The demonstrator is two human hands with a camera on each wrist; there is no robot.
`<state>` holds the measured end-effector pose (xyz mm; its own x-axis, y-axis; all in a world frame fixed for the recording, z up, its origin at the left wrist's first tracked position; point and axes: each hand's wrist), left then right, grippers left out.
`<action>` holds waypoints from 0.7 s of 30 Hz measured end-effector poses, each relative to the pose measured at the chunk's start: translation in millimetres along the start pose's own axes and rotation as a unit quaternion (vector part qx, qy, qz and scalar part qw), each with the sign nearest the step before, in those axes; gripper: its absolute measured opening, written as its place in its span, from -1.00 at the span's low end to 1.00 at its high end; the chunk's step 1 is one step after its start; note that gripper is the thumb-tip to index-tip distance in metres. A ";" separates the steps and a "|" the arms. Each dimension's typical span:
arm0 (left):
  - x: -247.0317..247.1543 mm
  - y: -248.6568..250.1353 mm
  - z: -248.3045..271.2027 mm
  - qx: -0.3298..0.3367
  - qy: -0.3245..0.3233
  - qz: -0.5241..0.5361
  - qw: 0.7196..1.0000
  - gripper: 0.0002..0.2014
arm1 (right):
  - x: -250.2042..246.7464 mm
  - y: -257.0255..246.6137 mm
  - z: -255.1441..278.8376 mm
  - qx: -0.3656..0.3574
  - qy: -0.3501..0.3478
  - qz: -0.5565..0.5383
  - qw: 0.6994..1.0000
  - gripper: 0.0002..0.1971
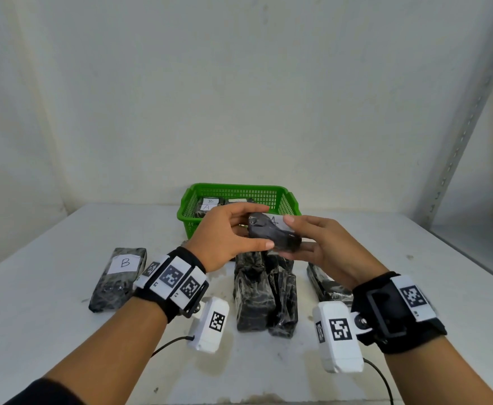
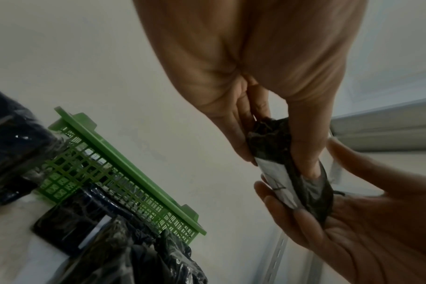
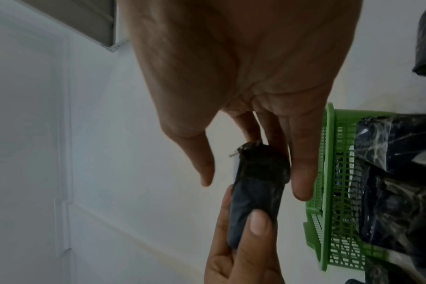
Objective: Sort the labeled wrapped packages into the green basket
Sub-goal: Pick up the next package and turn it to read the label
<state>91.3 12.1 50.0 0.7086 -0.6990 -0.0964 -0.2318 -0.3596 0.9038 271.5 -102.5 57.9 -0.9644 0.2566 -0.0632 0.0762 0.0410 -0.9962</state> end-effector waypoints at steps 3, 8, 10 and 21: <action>3.7 1.3 1.4 0.008 -0.010 -0.001 1.000 -0.34 | 2.6 -0.4 -2.0 0.029 -0.004 -0.003 1.000 -0.67; 5.4 1.8 1.1 0.007 -0.014 -0.006 1.000 -0.31 | 4.2 0.6 -6.9 0.014 0.038 0.023 0.999 -0.69; 4.4 1.7 1.0 0.007 -0.013 -0.010 1.000 -0.32 | 5.3 -1.0 -9.5 0.016 0.045 0.032 0.998 -0.68; 5.3 1.5 5.2 -0.001 -0.023 -0.014 1.000 -0.34 | 15.9 -3.7 -14.4 0.038 0.023 0.051 0.998 -0.69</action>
<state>91.3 4.6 48.7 0.6833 -0.7164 -0.1409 -0.2108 -0.3783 0.9014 259.6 -84.7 61.5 -0.9399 0.3000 -0.1633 0.1521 -0.0602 -0.9865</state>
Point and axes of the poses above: each hand's wrist, its own z-axis away from the middle knuckle, its own x-axis out of the palm, y = z × x, and after that the axes turned 10 degrees about z, right-handed
